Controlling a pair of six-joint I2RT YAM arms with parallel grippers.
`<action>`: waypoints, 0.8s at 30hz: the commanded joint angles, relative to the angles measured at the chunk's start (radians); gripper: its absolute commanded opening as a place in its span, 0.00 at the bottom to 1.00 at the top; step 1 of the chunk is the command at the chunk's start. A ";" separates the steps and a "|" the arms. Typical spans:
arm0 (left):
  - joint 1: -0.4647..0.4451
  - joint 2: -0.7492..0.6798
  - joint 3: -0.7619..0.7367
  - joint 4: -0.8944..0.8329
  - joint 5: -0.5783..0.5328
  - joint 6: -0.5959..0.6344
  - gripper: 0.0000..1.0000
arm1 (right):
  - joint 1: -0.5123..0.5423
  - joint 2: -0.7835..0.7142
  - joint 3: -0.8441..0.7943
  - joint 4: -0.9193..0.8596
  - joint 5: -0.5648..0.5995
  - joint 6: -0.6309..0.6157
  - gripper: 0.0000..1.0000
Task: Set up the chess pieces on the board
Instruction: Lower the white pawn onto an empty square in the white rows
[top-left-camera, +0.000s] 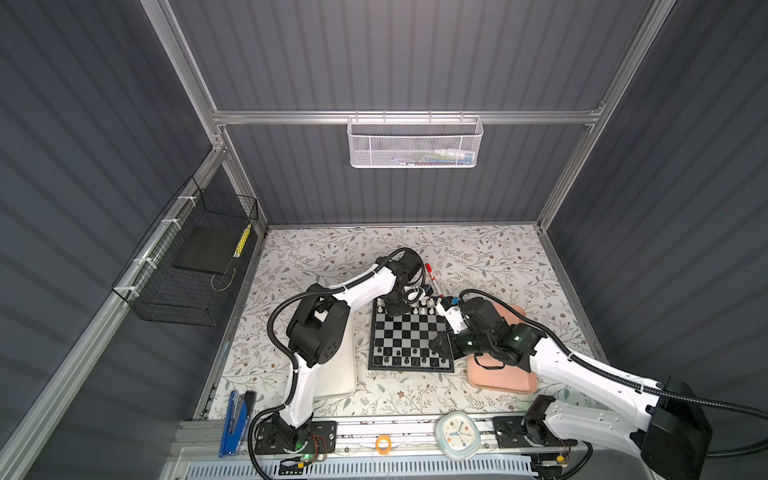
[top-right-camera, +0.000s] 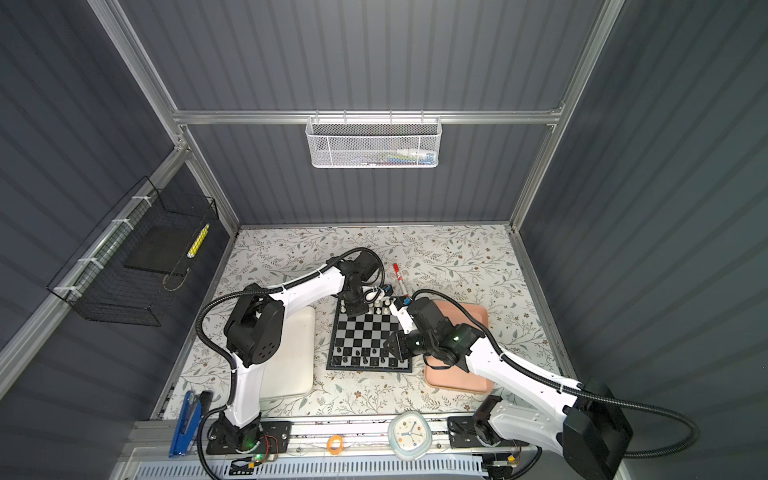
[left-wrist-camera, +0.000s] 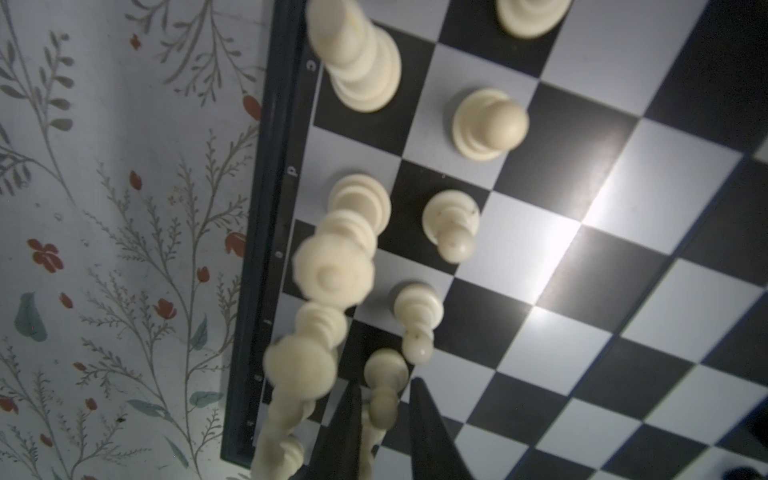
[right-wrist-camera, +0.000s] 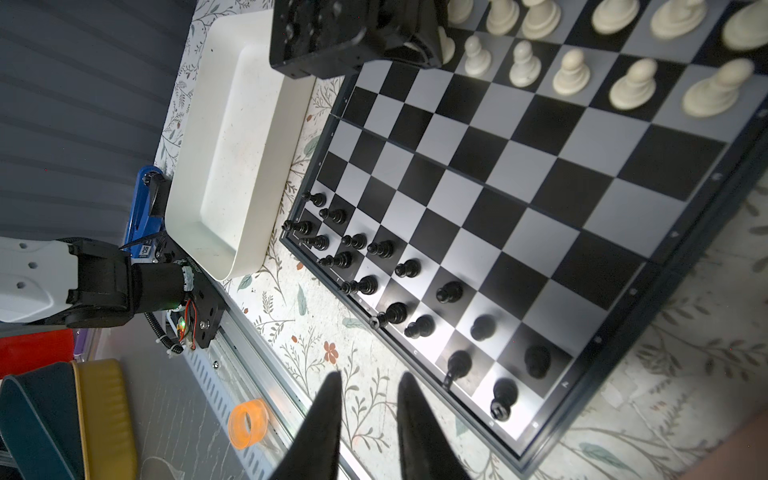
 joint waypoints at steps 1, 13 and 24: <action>-0.007 -0.025 0.032 -0.041 0.008 0.010 0.24 | -0.004 -0.007 -0.013 -0.005 0.011 -0.002 0.26; -0.006 -0.035 0.038 -0.045 0.013 0.005 0.24 | -0.006 -0.029 -0.001 -0.024 0.027 -0.013 0.27; -0.007 -0.045 0.045 -0.055 0.014 0.004 0.25 | -0.007 -0.035 0.011 -0.039 0.031 -0.019 0.28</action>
